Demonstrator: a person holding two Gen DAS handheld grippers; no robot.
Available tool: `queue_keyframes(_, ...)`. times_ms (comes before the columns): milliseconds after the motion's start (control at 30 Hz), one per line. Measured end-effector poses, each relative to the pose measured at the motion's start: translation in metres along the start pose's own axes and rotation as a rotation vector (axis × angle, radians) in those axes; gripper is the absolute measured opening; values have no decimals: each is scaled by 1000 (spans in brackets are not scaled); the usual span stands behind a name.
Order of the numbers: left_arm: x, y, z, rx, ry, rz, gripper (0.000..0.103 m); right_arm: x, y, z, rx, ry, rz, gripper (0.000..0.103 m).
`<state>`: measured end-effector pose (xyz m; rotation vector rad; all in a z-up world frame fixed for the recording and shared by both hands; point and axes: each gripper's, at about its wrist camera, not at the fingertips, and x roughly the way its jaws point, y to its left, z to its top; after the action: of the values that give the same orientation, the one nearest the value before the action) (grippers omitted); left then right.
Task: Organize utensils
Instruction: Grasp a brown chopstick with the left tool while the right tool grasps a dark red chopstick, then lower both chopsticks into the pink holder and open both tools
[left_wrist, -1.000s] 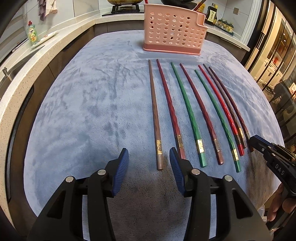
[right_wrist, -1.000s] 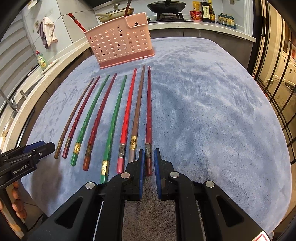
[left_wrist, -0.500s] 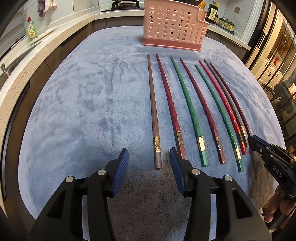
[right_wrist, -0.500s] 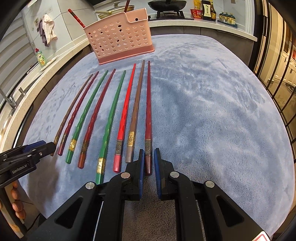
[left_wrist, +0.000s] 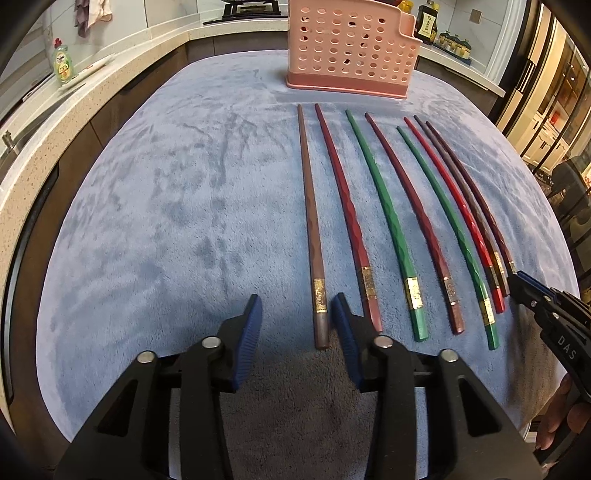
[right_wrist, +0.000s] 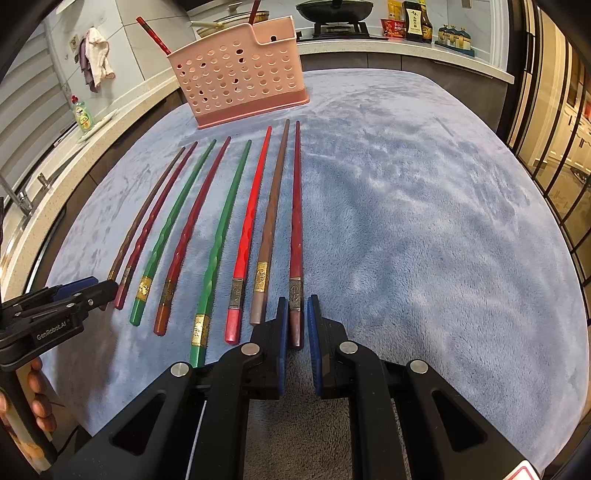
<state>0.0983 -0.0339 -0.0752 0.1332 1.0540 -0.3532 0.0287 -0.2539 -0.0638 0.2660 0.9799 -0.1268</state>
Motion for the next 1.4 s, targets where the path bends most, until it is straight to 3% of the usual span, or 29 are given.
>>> queue_keyframes(233, 0, 8, 1, -19, -9, 3, 9, 0, 2, 1, -17, -4, -5, 11)
queue_keyframes(533, -11, 15, 3, -23, -18, -25, 8, -13, -4, 4, 1, -24, 0, 7)
queue_keyframes(867, -56, 31, 15, -87, -107, -36, 8, -66, -15, 29, 37, -158, 6, 7)
queue_keyframes(1400, -120, 41, 88, -92, -268, -57, 7, -133, -28, 107, 72, -370, 35, 7)
